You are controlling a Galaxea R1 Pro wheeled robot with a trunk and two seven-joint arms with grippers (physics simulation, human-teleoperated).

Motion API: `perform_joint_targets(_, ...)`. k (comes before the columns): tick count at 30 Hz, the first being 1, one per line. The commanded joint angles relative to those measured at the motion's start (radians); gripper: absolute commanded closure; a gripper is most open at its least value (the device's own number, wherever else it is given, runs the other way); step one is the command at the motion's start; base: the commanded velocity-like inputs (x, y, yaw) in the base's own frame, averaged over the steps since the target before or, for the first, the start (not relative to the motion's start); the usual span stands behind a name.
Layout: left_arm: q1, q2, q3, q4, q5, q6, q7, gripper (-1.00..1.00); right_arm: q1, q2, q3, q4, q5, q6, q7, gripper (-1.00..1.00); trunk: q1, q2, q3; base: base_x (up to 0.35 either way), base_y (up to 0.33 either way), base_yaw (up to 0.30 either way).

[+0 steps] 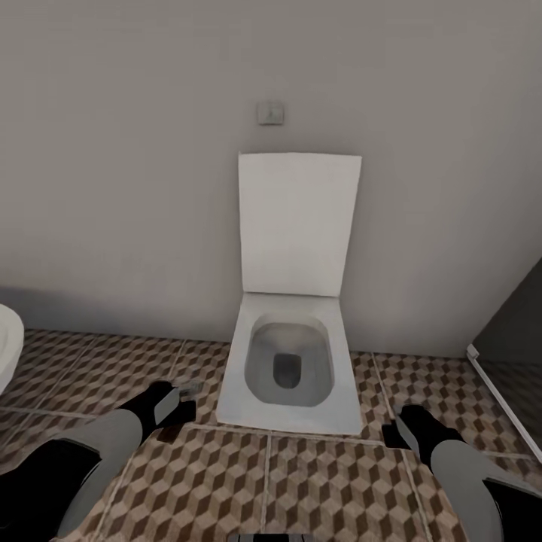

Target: Take the four mousetraps from the cabinet in the bathroom and place them on the bathroom floor. Make sure all four end up on the same floor surface, and ensure that at least two of them are either under or directly next to the same bathroom sink.

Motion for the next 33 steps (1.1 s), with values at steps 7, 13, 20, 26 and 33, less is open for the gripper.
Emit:
perform_joint_targets(7,0.0,-0.001,-0.005,-0.003,0.01,0.005,0.005,1.0,0.0,0.001,-0.009,-0.001,0.009,0.004,0.003,1.0,0.003,-0.002,-0.028,0.0,0.0,0.0)
perform_joint_targets(13,0.0,-0.001,-0.01,-0.003,0.01,0.005,0.005,1.0,0.0,0.001,-0.009,-0.001,0.009,0.003,0.003,1.0,0.006,-0.003,-0.051,0.0,0.0,0.0)
perform_joint_targets(20,0.0,-0.006,-0.076,-0.003,0.012,0.007,0.004,1.0,0.0,0.001,-0.009,-0.001,0.009,0.003,0.004,1.0,0.009,-0.005,-0.078,0.0,0.0,0.0)
perform_joint_targets(26,0.0,-0.007,-0.089,-0.003,0.013,0.006,0.003,1.0,0.0,0.002,-0.009,-0.001,0.009,0.002,0.004,1.0,0.011,-0.006,-0.101,0.0,0.0,0.0)
perform_joint_targets(33,0.0,-0.007,-0.09,-0.003,0.013,0.005,0.003,1.0,0.0,0.002,-0.009,-0.001,0.009,0.002,0.004,1.0,0.015,-0.008,-0.129,0.0,0.0,0.0)
